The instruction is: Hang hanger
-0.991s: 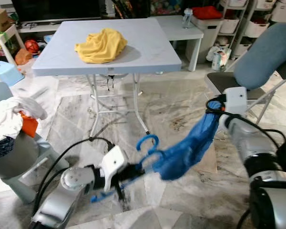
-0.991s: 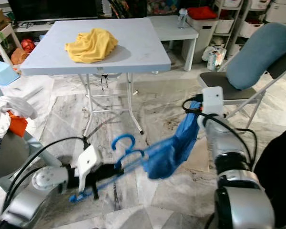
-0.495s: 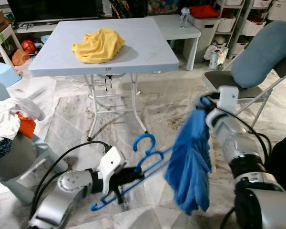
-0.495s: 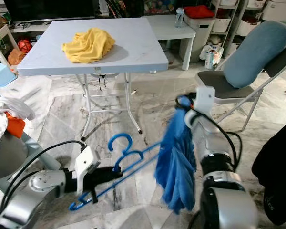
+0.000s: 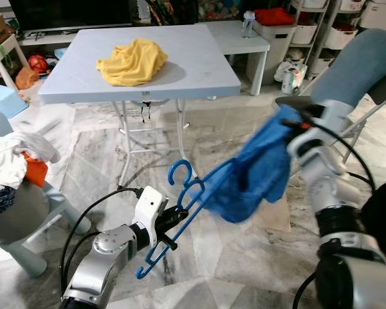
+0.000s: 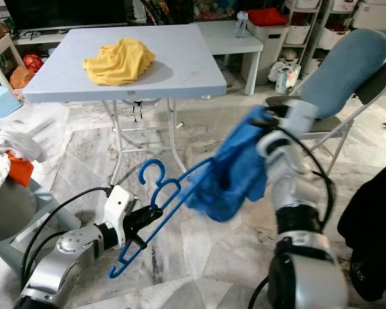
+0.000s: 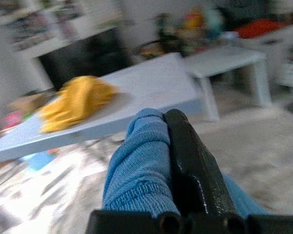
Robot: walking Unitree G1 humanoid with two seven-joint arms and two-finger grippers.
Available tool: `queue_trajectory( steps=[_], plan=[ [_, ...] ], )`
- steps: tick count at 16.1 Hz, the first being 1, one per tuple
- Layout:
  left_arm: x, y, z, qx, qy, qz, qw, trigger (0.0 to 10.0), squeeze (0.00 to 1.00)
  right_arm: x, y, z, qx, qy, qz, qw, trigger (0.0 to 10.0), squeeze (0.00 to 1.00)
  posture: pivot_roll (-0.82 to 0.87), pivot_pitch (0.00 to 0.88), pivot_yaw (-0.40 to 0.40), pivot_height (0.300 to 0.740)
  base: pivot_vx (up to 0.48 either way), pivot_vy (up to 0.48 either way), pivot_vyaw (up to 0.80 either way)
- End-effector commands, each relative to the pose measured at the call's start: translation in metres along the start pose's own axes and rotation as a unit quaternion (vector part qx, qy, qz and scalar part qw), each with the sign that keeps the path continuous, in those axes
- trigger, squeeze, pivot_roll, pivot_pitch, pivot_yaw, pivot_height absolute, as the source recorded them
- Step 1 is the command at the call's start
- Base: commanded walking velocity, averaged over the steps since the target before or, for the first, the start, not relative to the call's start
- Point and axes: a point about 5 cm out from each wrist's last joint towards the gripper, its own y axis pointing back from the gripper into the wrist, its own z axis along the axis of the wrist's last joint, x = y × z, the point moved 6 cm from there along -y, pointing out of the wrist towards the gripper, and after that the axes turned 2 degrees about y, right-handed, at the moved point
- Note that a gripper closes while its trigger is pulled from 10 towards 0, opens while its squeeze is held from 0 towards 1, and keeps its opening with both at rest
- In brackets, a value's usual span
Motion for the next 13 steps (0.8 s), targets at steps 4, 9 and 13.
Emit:
queue_trajectory(
  steps=[4,9,13],
  plan=[
    [-0.032,0.005,-0.007,0.058,-0.033,-0.103,0.992,0.0,0.0,0.036,-0.002,0.003,-0.005,0.084,0.077,0.993,0.0,0.0,-0.06,0.0,-0.029,0.74,0.0,0.0,0.0],
    [-0.041,0.008,-0.003,0.069,-0.1,-0.144,0.982,0.0,0.0,0.042,-0.001,-0.006,-0.003,0.115,0.063,0.991,0.0,0.0,-0.06,0.0,-0.035,0.74,0.0,0.0,0.0],
    [-0.042,0.008,0.022,0.003,-0.087,-0.136,0.987,0.0,0.0,0.007,0.002,-0.03,0.061,0.187,-0.025,0.98,0.0,0.0,-0.05,0.0,-0.043,0.74,0.0,0.0,0.0]
  ],
)
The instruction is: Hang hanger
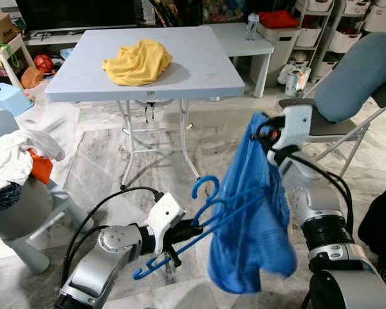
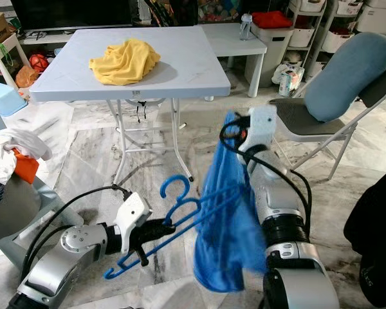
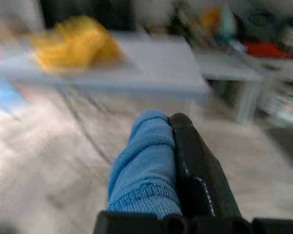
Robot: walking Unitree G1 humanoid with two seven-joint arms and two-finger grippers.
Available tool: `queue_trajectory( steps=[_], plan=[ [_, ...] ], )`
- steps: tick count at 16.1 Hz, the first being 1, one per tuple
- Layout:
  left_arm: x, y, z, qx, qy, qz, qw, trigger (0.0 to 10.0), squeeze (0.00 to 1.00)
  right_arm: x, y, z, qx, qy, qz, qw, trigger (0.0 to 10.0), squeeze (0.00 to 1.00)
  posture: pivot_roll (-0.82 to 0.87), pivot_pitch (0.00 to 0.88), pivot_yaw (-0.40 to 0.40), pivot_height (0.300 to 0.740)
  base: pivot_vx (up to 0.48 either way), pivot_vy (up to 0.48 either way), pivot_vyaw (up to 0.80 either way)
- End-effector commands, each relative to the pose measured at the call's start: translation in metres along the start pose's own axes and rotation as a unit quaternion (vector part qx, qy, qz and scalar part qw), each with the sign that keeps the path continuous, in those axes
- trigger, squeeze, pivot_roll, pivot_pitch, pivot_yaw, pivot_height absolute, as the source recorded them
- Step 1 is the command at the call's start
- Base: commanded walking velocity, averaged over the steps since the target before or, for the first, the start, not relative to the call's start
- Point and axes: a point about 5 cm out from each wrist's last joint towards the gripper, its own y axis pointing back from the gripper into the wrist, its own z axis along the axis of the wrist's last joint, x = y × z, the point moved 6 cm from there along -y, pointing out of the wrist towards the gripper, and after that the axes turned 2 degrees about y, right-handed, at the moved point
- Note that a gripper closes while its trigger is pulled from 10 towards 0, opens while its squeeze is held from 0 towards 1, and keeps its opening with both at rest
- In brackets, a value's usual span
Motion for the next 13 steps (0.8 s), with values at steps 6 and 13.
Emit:
queue_trajectory(
  steps=[6,13],
  plan=[
    [0.01,0.031,0.03,-0.102,0.026,0.065,0.992,0.0,0.0,-0.075,0.026,-0.046,0.101,0.026,-0.167,0.98,0.0,0.0,-0.04,0.0,-0.043,0.74,0.0,0.0,0.0],
    [0.088,0.08,0.026,-0.158,0.033,0.463,0.871,10.0,0.0,-0.034,0.044,-0.03,0.016,-0.032,-0.057,0.998,5.1,0.0,-0.04,0.0,-0.026,0.74,0.0,0.0,0.0]
  ],
)
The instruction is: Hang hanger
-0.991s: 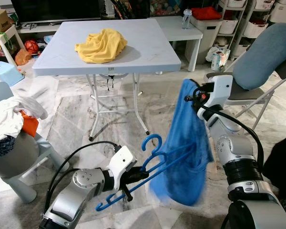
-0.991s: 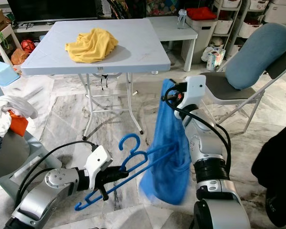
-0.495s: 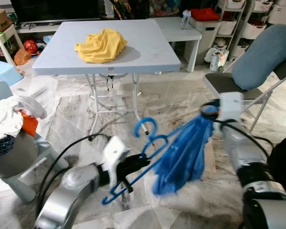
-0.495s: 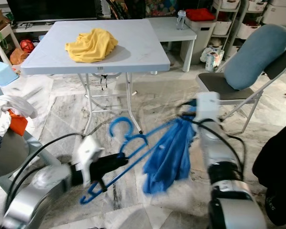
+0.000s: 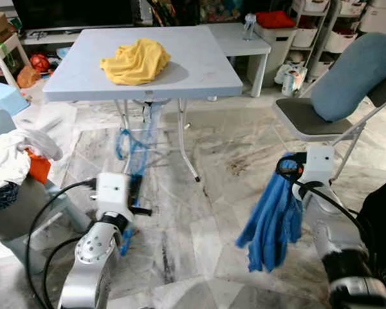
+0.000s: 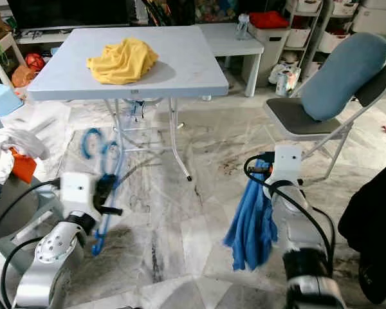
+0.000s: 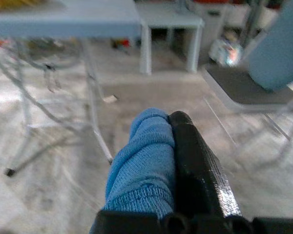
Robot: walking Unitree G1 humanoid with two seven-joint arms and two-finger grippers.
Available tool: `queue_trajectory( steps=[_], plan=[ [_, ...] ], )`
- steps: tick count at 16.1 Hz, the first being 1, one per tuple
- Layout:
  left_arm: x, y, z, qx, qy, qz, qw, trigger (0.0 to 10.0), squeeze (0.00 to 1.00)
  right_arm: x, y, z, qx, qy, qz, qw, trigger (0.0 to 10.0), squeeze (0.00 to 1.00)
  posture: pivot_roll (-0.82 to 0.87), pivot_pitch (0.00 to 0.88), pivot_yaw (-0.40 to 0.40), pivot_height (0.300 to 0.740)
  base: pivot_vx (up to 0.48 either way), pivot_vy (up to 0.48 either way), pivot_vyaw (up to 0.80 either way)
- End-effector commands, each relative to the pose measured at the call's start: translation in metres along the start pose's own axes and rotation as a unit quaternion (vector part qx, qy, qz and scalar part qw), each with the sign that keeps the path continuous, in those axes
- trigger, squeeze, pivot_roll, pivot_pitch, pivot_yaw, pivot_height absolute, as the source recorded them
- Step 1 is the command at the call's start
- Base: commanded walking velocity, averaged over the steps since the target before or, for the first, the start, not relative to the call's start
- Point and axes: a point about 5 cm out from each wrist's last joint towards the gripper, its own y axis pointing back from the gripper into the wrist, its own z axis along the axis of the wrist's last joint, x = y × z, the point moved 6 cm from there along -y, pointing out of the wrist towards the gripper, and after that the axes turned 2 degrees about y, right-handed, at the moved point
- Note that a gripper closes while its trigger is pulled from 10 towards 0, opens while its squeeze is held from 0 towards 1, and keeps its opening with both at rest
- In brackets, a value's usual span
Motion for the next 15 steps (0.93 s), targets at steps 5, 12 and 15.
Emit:
queue_trajectory(
  steps=[5,12,15],
  plan=[
    [0.014,0.015,0.004,-0.027,-0.012,0.05,0.998,10.0,0.0,0.013,0.048,0.018,-0.062,-0.029,0.05,0.996,10.0,0.0,-0.05,0.0,-0.011,0.74,0.0,0.0,0.0],
    [0.005,0.011,0.011,-0.048,0.003,0.027,0.998,10.0,0.0,0.063,0.063,0.016,-0.045,-0.044,0.146,0.987,10.0,0.0,-0.04,0.0,-0.006,0.74,0.0,0.0,0.0],
    [0.009,0.011,0.008,-0.044,0.007,0.035,0.998,10.0,0.0,0.068,0.061,0.022,-0.054,-0.045,0.157,0.985,10.0,0.0,-0.05,0.0,-0.01,0.74,0.0,0.0,0.0]
  ],
)
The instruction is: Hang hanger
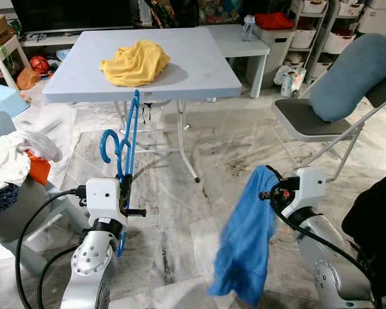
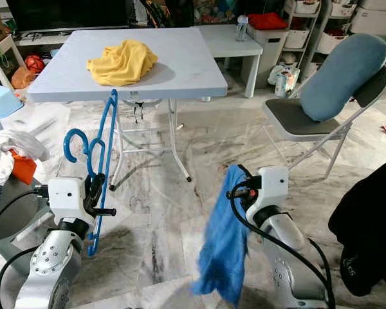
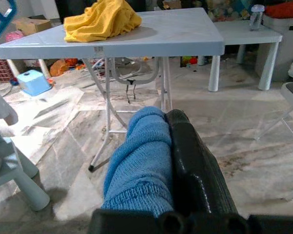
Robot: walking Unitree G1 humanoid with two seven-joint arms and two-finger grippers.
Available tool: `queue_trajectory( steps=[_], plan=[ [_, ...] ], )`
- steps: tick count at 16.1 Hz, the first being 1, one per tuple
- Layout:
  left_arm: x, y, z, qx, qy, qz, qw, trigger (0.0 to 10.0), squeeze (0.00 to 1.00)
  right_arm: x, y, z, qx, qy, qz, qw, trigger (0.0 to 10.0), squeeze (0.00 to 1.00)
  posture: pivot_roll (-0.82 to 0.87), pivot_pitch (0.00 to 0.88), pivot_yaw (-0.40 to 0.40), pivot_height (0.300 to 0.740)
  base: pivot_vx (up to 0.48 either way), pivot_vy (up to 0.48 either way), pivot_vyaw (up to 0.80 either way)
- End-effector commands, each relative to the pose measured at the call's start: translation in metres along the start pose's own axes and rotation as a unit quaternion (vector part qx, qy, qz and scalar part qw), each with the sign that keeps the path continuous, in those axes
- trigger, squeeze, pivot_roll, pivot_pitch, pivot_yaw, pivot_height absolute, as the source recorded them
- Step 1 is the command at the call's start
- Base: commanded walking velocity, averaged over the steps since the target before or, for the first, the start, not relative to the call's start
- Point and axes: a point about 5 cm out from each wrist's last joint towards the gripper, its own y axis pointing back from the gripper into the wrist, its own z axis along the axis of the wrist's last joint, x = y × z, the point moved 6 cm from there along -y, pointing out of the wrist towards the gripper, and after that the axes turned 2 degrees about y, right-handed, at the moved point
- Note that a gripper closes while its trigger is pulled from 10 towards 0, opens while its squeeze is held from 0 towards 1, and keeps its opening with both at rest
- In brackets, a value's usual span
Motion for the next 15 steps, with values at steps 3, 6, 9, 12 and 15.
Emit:
queue_trajectory(
  steps=[3,6,9,12,15],
  plan=[
    [0.002,-0.004,0.004,-0.01,0.0,0.005,1.0,10.0,0.0,0.008,-0.006,0.019,-0.028,0.006,0.013,0.999,10.0,0.0,-0.05,0.0,-0.014,0.74,0.174,0.0,0.19],
    [0.003,-0.005,0.005,-0.012,-0.001,0.004,1.0,10.0,0.0,0.01,-0.009,0.018,-0.027,0.004,0.017,0.999,10.0,0.0,-0.05,0.0,-0.012,0.74,0.305,0.0,0.57],
    [0.003,-0.007,0.004,-0.012,0.002,0.004,1.0,10.0,0.0,0.013,-0.012,0.018,-0.029,-0.001,0.02,0.999,10.0,0.0,-0.05,0.0,-0.011,0.74,0.326,0.0,0.6],
    [0.004,-0.008,0.005,-0.012,0.004,0.007,1.0,10.0,0.0,0.011,-0.015,0.017,-0.029,-0.002,0.013,1.0,10.0,0.0,-0.05,0.0,-0.011,0.74,0.345,0.0,0.0],
    [0.004,-0.01,0.007,-0.014,0.008,0.008,1.0,10.0,0.0,0.015,-0.018,0.019,-0.034,-0.002,0.016,0.999,10.0,0.0,-0.04,0.0,-0.009,0.74,0.353,0.0,0.0]
  ],
)
